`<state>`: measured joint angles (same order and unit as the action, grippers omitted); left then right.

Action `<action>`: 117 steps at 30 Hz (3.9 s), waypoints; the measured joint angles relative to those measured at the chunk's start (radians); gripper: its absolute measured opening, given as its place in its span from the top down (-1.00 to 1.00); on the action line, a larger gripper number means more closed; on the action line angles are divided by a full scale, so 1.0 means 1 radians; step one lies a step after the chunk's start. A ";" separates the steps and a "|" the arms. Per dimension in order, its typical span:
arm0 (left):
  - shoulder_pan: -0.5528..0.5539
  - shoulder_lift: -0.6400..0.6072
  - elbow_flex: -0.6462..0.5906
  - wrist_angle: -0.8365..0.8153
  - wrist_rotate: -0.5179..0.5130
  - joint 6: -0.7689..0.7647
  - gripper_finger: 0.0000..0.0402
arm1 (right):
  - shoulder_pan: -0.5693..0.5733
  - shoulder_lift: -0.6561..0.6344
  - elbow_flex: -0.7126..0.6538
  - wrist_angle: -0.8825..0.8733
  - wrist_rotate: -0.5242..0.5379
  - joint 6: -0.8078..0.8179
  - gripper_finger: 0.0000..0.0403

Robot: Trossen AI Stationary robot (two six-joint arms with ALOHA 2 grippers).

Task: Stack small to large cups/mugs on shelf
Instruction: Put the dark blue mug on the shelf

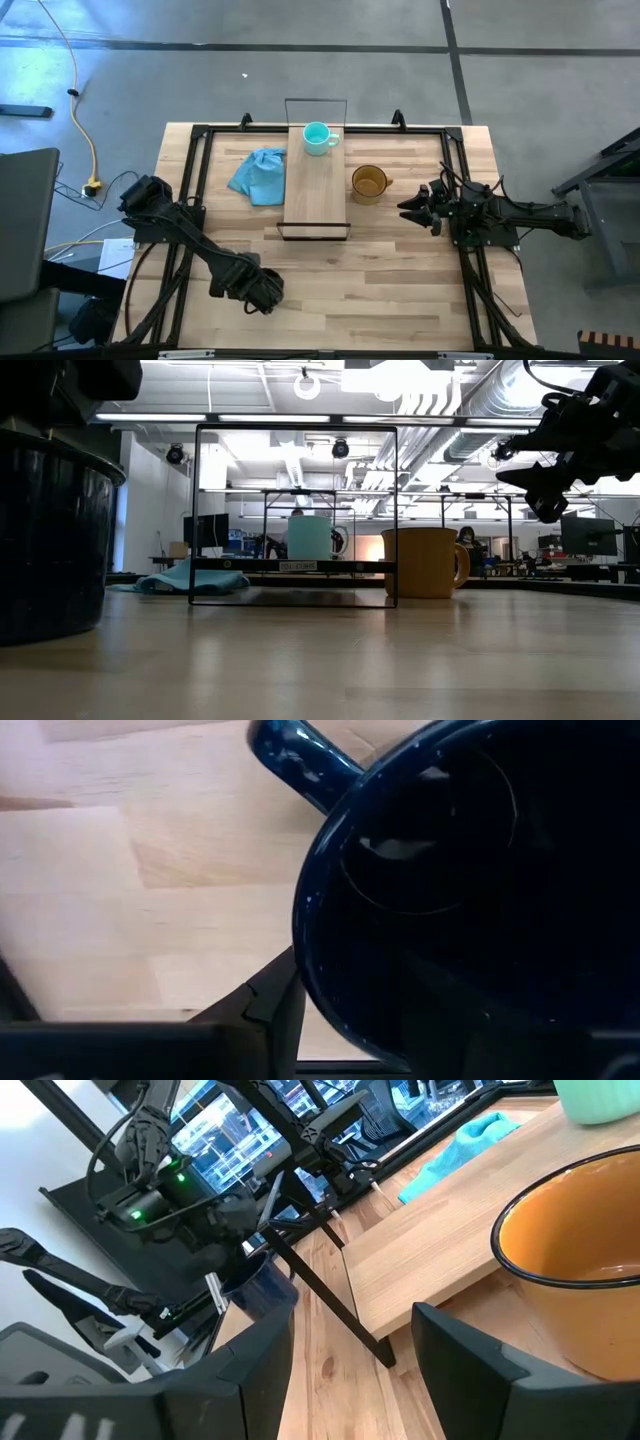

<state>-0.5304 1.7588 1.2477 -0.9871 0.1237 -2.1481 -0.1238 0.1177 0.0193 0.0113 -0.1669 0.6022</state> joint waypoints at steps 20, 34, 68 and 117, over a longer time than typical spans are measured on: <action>0.001 0.000 -0.006 -0.099 -0.123 0.449 0.86 | 0.000 0.000 0.000 0.000 0.002 -0.027 0.03; 0.064 -0.004 -0.003 -0.101 -0.255 1.079 0.95 | 0.000 0.000 0.000 -0.008 0.056 0.027 0.03; 0.172 0.002 -0.008 0.116 -0.166 1.419 0.82 | 0.000 0.000 0.000 -0.008 0.049 0.070 0.03; -0.016 -0.005 -0.005 0.029 -0.116 0.102 0.11 | 0.000 0.000 0.000 -0.008 0.052 0.008 0.03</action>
<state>-0.5460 1.7538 1.2427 -0.9577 0.0078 -2.0464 -0.1238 0.1177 0.0193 0.0032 -0.1150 0.6103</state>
